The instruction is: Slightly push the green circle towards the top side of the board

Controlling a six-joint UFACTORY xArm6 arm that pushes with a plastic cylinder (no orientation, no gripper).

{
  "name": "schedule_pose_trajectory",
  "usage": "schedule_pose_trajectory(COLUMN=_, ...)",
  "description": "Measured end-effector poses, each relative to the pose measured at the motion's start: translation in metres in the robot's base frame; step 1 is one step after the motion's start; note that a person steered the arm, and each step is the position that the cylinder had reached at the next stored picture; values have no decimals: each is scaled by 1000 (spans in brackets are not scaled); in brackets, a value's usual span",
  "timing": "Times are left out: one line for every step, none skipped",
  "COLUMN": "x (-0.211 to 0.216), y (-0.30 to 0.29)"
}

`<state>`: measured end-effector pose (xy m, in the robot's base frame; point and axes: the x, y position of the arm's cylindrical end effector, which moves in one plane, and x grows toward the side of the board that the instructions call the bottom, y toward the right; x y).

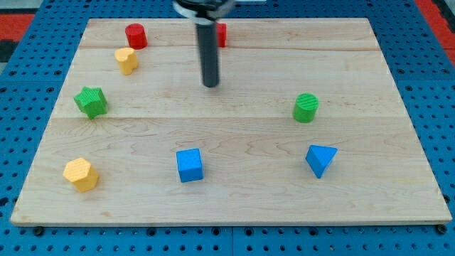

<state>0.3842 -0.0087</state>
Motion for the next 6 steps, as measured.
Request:
schedule_pose_trajectory(x=45, y=17)
schedule_pose_trajectory(x=67, y=85)
schedule_pose_trajectory(x=74, y=166)
schedule_pose_trajectory(x=42, y=174)
schedule_pose_trajectory(x=12, y=148)
schedule_pose_trajectory(x=3, y=95)
